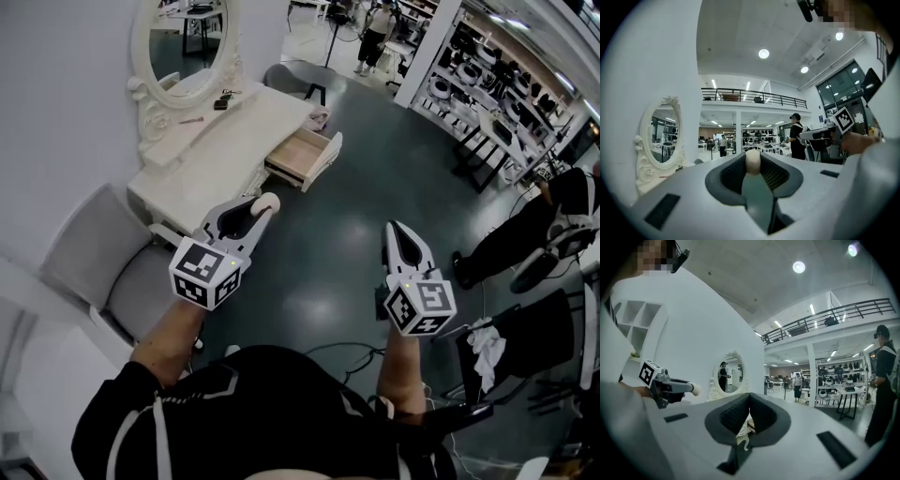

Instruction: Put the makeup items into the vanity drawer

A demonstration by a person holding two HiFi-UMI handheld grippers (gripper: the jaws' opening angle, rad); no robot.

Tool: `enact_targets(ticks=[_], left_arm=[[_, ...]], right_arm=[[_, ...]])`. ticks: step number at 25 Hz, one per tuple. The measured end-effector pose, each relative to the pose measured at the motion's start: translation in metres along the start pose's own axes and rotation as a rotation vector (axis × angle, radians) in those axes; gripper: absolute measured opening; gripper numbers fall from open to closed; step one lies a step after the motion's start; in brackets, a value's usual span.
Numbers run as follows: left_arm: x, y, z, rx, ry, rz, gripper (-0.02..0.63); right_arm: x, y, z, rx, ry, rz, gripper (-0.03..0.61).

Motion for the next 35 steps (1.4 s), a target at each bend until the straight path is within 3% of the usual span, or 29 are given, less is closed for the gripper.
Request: enact_targets(ticks=[7,14,23,27,35], left_arm=[[-0.003,0.0,0.016,-0.003,0.0,-0.012,0.095],[0.008,0.01,0.04,0.017,-0.001,-0.004,0.095],[0.035,0.018,0.078,0.019,-0.007,0.005,0.095],[0.049,0.016,0.092,0.029,-0.012,0.001,0.095],[0.085,0.001,0.061,0.011,-0.014,0.005,0.095]], right_arm=[[-0.016,-0.003,0.006,-0.016,-0.025,0.01,0.005],[-0.035,-0.002,0.021,-0.01,0.007,0.017,0.005],[-0.06,-0.01,0.052,-0.002,0.043,0.021,0.005],[-0.066,-0.014,0.079,0.023,0.019,0.038,0.005],[-0.023,-0.015,0.098,0.026,0.003,0.034,0.005]])
Point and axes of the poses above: the fingertips, and each gripper's own axes: x forward along the fingers, z to its right, y out of its top, the point moved 3 cm from there along -x, backward along the fingers, and after that the axes turned 8 degrees about x, right-handed, at the moved point
